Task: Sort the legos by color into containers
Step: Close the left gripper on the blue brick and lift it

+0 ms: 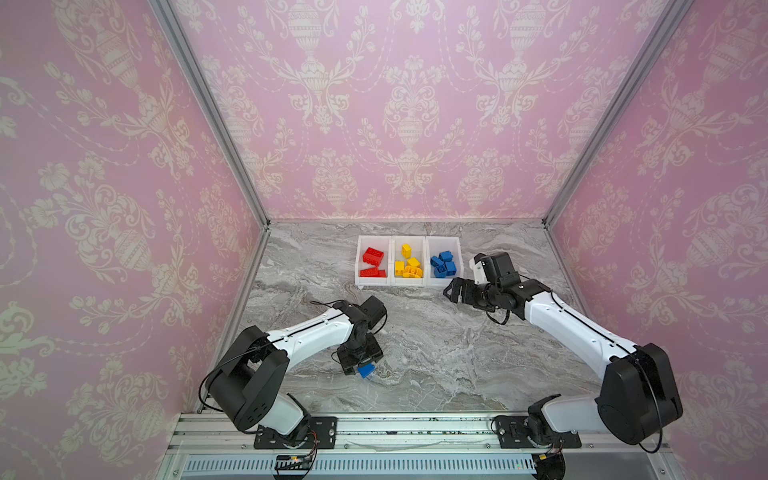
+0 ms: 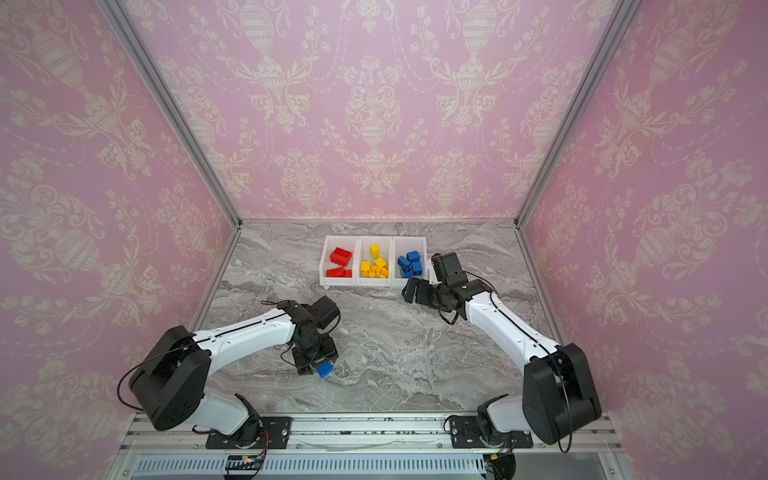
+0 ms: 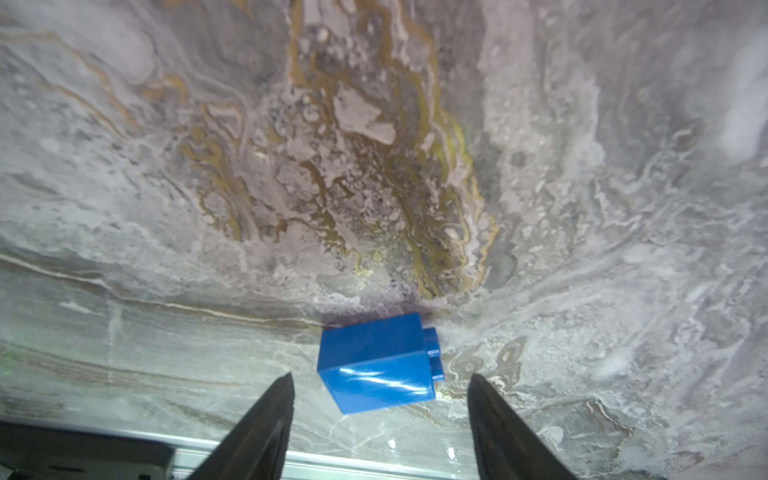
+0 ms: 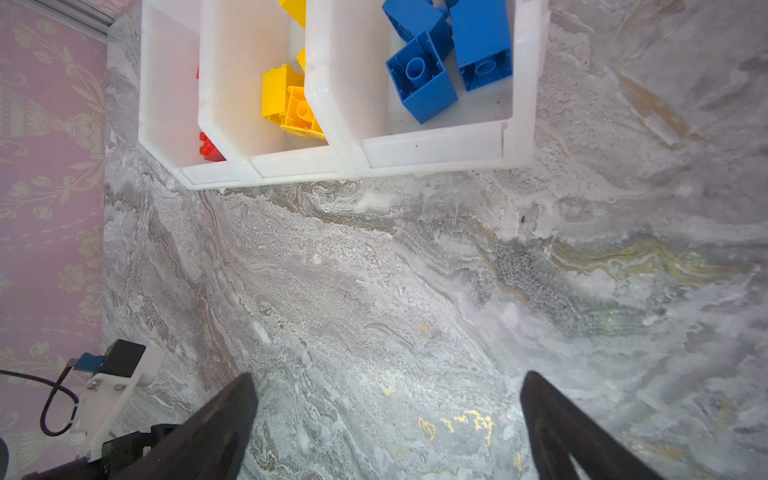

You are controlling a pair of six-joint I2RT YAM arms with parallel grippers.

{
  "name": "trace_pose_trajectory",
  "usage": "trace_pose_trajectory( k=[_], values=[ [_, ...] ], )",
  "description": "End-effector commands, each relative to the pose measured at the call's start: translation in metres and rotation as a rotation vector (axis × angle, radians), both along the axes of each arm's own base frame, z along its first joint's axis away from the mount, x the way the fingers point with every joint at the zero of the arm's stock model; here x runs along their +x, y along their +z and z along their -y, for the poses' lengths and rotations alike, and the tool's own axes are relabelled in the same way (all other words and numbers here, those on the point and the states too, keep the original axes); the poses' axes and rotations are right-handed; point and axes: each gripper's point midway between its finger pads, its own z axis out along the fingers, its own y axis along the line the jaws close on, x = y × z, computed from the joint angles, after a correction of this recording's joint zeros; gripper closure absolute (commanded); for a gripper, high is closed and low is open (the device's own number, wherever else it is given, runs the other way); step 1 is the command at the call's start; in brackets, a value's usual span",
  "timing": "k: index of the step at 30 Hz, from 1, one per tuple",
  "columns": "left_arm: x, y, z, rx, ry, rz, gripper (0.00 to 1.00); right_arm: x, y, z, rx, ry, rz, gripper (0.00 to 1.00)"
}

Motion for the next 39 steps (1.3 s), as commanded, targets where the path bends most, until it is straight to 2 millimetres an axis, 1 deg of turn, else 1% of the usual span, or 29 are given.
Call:
trace_pose_trajectory(
  k=[1,6,12,19,23,32,39],
  values=[
    [0.001,-0.004,-0.001,0.043,0.043,0.001,0.32,-0.004,0.005,0.0,0.019,0.008,0.011,0.0],
    [0.001,-0.009,0.001,0.047,0.057,0.013,0.33,-0.004,0.007,0.002,0.025,0.007,0.012,0.0],
    [-0.004,-0.015,-0.006,0.072,0.069,0.009,0.36,-0.003,0.008,0.002,0.032,0.003,0.014,0.0],
    [-0.006,-0.02,-0.007,0.084,0.056,-0.002,0.39,-0.003,0.008,0.003,0.037,0.001,0.016,0.0],
    [-0.004,-0.022,-0.006,0.08,0.057,0.0,0.42,-0.004,0.009,0.004,0.037,-0.002,0.018,0.0],
    [-0.002,-0.021,-0.004,0.079,0.05,0.007,0.56,-0.004,0.009,0.005,0.038,-0.007,0.018,0.0],
    [0.002,-0.015,-0.004,0.081,0.042,0.025,0.6,-0.005,0.009,0.005,0.039,-0.008,0.019,0.0]
  ],
)
